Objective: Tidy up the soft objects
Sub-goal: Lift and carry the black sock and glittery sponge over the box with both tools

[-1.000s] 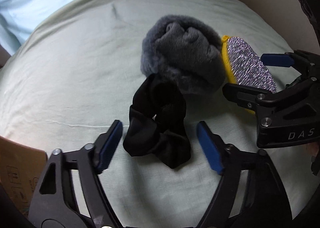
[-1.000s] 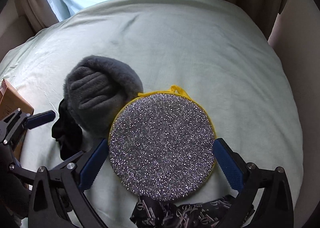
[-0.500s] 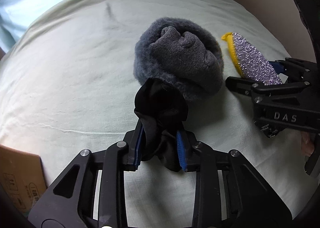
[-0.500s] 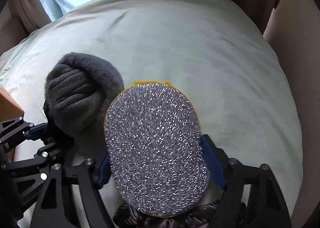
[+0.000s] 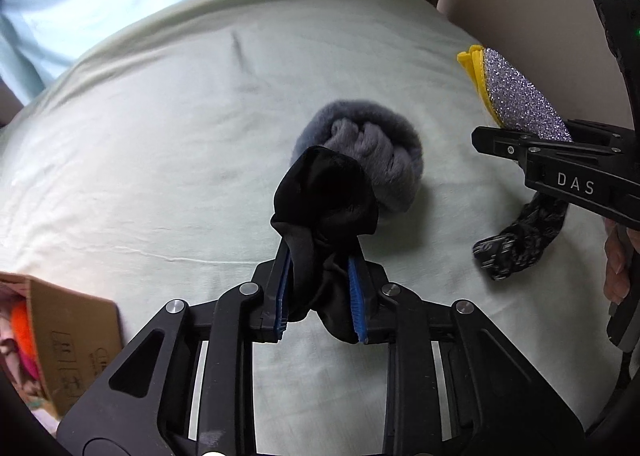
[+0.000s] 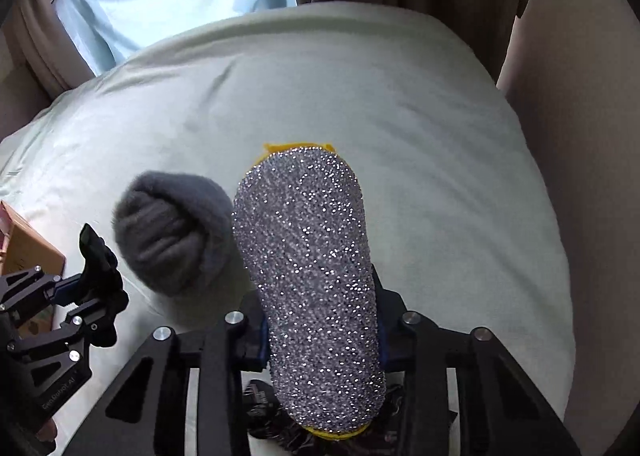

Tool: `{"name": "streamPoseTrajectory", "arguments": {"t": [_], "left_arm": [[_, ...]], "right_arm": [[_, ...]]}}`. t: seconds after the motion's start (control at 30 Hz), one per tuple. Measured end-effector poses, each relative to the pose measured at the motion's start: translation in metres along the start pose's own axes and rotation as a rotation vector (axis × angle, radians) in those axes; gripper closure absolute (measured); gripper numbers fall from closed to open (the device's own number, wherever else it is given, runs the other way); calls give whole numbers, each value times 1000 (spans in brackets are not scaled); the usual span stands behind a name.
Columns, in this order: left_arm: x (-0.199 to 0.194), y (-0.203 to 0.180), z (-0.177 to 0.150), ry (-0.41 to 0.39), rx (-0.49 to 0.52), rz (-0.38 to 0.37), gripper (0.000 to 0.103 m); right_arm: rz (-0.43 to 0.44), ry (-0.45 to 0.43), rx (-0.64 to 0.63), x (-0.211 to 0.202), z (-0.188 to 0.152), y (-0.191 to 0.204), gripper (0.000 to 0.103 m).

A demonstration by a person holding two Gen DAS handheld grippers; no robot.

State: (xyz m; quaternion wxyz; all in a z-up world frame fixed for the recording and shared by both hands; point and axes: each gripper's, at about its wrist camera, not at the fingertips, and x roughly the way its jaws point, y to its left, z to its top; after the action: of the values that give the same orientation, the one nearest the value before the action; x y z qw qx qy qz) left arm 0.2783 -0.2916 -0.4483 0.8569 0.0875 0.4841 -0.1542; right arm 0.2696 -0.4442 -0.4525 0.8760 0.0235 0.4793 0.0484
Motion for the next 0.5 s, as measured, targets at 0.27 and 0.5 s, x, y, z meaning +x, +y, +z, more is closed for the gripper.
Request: {"name": "streamPoseTrajectory", "arguments": {"t": [0.27,0.5], "left_arm": [[-81,4,14,-75,-13,-7,81],[-178,31,13,-118,-66,-7,81]], "right_arm": [[11,-82,-34,-74,13,23,69],[25,-78,-29,-156,19,61,69]]}}
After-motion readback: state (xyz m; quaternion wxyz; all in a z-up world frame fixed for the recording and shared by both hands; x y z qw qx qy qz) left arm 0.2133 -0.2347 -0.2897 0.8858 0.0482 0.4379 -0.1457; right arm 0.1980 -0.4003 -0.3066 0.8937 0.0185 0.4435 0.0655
